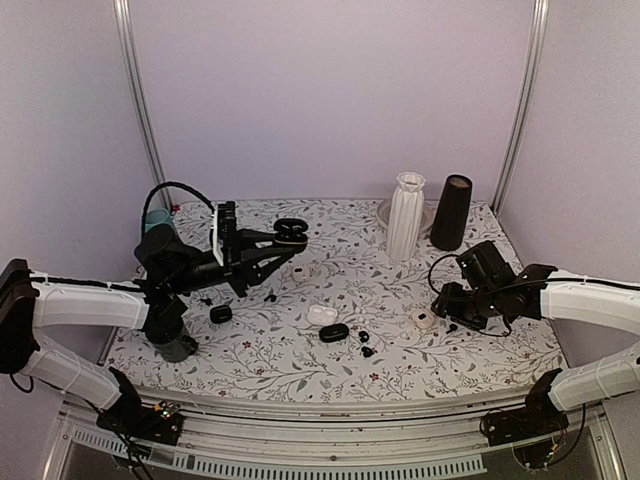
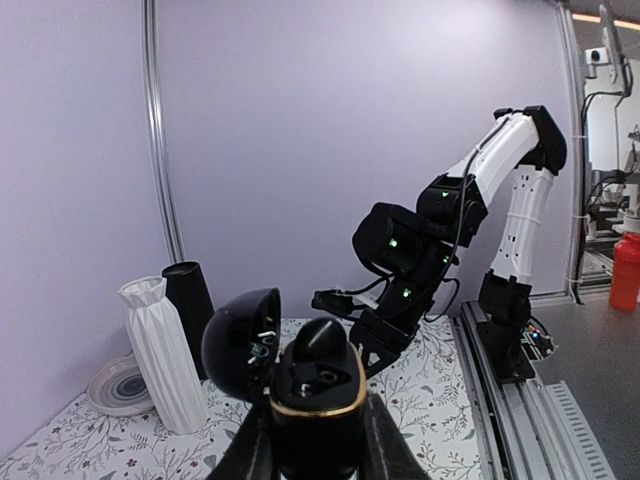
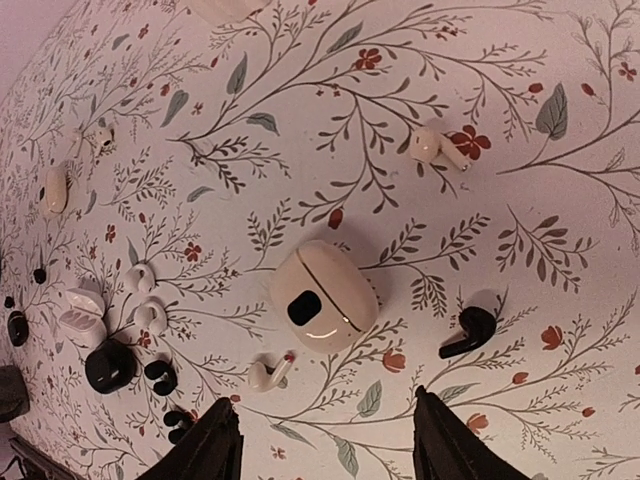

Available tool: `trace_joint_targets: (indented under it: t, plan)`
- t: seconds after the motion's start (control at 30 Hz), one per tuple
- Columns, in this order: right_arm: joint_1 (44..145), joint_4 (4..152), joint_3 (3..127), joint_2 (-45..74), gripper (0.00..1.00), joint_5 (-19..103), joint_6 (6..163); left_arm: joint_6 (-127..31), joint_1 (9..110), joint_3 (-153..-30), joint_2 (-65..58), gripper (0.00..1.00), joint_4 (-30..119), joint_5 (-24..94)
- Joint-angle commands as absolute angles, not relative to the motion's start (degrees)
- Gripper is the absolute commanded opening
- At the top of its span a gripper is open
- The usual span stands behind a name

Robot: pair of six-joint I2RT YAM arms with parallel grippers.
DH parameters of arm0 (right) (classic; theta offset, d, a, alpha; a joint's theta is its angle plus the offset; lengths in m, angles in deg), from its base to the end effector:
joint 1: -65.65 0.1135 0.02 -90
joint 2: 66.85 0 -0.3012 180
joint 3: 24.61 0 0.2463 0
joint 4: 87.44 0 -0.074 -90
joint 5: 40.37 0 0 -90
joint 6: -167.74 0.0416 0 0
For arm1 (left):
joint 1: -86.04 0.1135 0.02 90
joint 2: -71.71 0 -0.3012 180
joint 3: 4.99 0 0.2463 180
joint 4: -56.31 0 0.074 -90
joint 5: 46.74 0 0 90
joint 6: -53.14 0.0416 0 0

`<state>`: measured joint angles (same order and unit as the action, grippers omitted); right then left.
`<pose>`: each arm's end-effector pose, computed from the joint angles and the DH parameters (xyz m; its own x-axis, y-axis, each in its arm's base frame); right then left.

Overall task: Insert the wireless bluetooth earbuds into the charging case
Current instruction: Move the left earbud to the center of the board.

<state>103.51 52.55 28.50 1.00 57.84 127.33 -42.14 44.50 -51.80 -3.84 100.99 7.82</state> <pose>0.1703 0.1249 0.2357 -0.8309 0.3086 -0.4629 0.1393 0.9210 0.3639 0.1820 -0.1935 0.3164 0.1166 -0.2034 -0.9721 0.9725 0.2223 0.0701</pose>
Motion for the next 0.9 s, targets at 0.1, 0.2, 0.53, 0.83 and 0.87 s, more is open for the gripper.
trace_joint_targets:
  t: [0.1, 0.2, 0.53, 0.83, 0.87]
  plan:
    - [99.87, 51.83, 25.9, 1.0, 0.57, 58.16, 134.88, -41.38, 43.82, -51.28, -1.8, 0.0, 100.46, 8.17]
    - [99.11, 51.95, 25.62, 2.2, 0.55, 58.32, 136.19, -41.43, 43.77, -51.06, -1.34, 0.0, 100.22, 8.44]
    - [97.15, 53.79, 24.51, 7.35, 0.44, 59.11, 139.06, -41.32, 43.76, -51.39, -0.14, 0.0, 98.6, 8.49]
    - [94.75, 58.12, 22.96, 9.7, 0.42, 58.34, 137.96, -41.34, 43.76, -51.33, 0.17, 0.0, 97.91, 8.89]
    - [94.48, 58.76, 22.87, 9.92, 0.42, 58.08, 137.62, -41.34, 43.81, -51.38, 0.17, 0.0, 97.93, 8.97]
